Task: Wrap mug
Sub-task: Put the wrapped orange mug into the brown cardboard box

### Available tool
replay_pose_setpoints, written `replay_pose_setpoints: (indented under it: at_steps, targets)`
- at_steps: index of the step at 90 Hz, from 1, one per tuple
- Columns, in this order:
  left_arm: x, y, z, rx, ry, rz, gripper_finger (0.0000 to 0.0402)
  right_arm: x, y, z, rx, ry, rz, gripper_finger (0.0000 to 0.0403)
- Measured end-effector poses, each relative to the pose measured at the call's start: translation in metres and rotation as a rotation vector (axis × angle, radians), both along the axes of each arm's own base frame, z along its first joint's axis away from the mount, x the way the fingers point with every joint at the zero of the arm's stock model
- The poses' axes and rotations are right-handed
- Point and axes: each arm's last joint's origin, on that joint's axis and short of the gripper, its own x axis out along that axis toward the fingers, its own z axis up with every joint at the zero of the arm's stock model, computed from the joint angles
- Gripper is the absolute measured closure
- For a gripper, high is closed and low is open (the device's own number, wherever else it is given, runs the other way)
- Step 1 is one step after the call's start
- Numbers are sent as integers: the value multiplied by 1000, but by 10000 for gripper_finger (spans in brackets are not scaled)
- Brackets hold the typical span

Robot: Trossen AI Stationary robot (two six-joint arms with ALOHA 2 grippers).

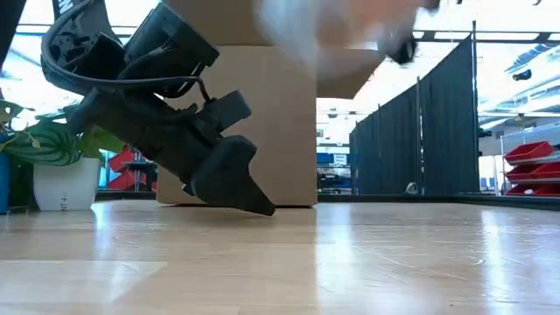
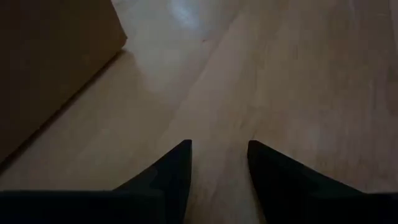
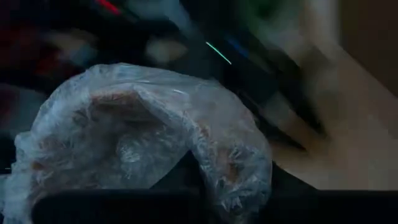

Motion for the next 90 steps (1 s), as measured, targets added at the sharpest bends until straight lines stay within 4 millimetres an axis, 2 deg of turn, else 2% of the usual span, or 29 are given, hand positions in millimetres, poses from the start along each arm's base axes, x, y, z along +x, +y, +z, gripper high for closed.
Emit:
replay_pose_setpoints:
  at_steps: [9,19,28,33,45,58,74,84,90]
  targets:
    - [0,0,0,0,0,0,259,-2,11,29,10,-274,72,382]
    - [0,0,0,0,-1,0,259,-3,19,48,-59,-560,132,382]
    - [0,0,0,0,-1,0,259,-7,20,66,-189,-826,41,382]
    - [0,0,0,0,0,0,259,-6,16,70,-264,-893,-60,383]
    - [0,0,0,0,0,0,259,3,-2,73,-388,-887,-251,383]
    - [0,0,0,0,-1,0,259,9,-27,114,-431,-944,-353,383]
    - [1,1,-3,11,4,3,259,30,-59,150,-580,-746,-396,385]
    - [3,4,-8,41,7,14,259,31,-83,177,-698,-689,-497,385]
    - [5,7,-11,77,3,20,259,38,-100,183,-746,-648,-551,385]
